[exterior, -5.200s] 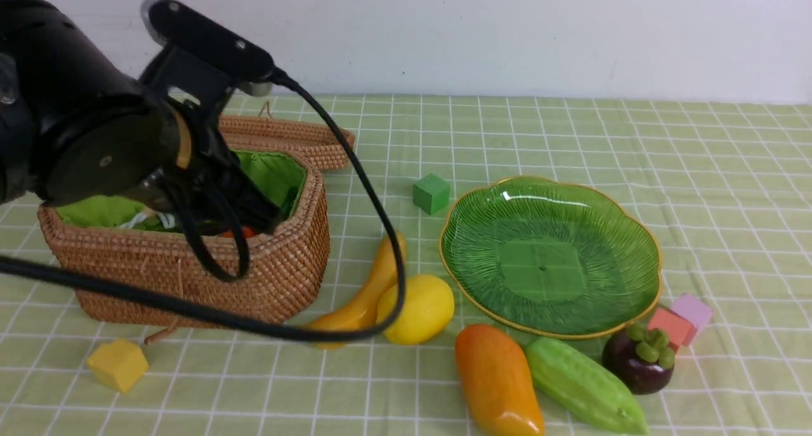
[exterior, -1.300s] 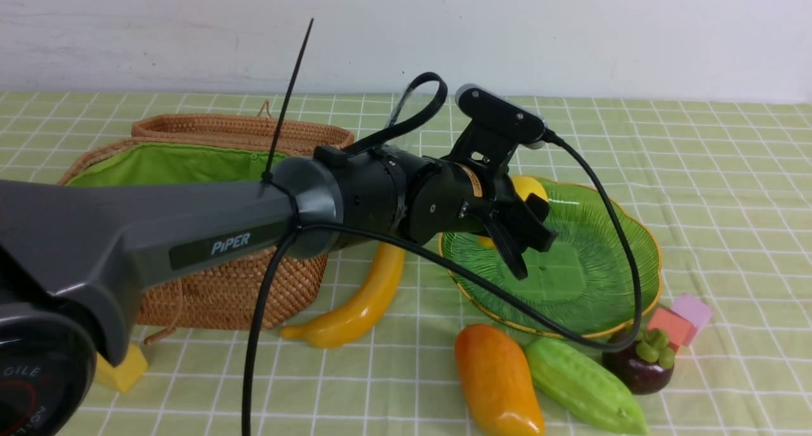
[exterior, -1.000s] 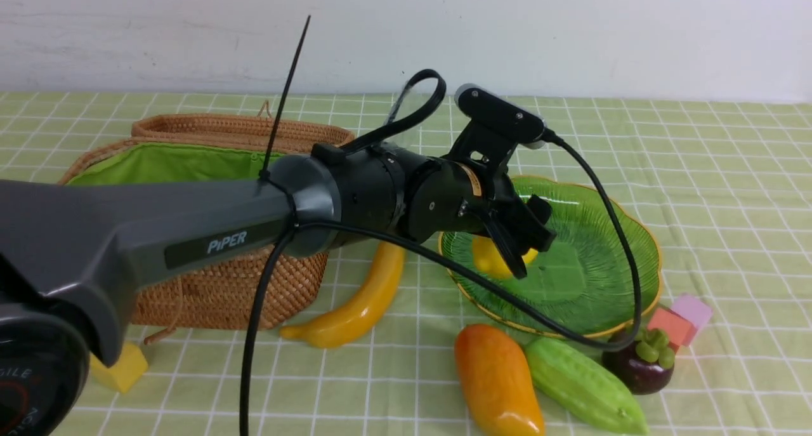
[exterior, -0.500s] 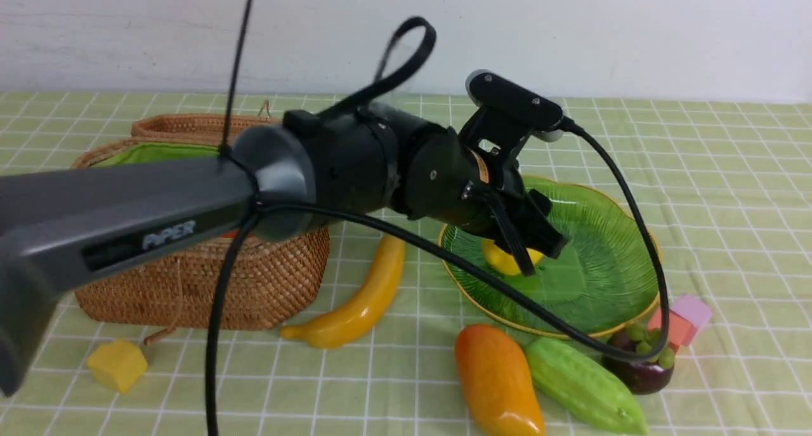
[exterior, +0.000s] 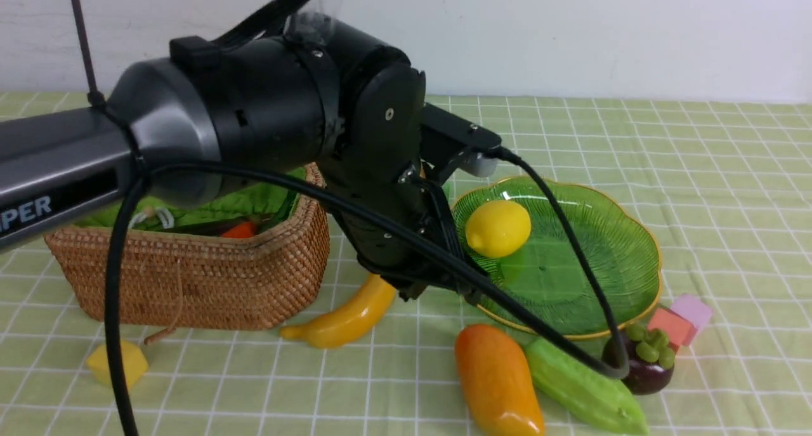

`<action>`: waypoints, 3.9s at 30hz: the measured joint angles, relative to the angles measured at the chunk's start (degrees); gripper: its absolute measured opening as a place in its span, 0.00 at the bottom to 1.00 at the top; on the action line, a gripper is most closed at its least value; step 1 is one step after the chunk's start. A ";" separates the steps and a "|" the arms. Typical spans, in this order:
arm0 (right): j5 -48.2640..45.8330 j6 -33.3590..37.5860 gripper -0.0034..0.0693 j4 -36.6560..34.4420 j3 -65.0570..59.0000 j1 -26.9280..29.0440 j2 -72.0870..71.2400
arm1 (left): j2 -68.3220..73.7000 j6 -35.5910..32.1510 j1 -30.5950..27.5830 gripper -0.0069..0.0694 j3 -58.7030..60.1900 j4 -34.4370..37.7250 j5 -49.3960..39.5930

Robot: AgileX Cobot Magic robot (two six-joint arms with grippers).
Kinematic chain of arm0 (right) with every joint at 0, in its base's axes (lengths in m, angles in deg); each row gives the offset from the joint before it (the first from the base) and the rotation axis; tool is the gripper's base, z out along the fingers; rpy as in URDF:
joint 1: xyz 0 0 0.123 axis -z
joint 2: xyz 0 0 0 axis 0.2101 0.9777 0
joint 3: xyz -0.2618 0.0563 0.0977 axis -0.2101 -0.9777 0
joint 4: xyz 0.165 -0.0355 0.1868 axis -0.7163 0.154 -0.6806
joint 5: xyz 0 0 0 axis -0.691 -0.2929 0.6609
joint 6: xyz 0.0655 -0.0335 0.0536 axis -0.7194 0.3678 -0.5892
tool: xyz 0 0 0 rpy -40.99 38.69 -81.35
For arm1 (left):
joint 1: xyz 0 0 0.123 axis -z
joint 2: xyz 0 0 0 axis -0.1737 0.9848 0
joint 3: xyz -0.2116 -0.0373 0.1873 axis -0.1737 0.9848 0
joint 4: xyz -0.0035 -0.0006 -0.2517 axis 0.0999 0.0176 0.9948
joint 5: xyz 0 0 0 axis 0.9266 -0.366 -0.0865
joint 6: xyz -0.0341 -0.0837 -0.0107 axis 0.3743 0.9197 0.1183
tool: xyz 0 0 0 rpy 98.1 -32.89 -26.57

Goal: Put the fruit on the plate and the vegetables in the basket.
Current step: Use the left arm to grab a banana and put it into the right plate

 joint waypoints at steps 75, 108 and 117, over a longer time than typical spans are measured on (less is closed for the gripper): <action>0.38 3.95 0.19 1.04 0.00 0.00 0.54 | 4.98 7.44 -2.01 0.50 -0.04 -11.58 13.23; 9.06 -5.13 0.19 17.11 0.00 0.00 0.54 | 13.30 -70.67 -2.01 0.57 0.01 58.47 38.00; 7.57 -5.18 0.20 17.06 0.00 0.00 0.54 | 13.24 -70.67 -2.01 0.76 0.01 58.67 39.62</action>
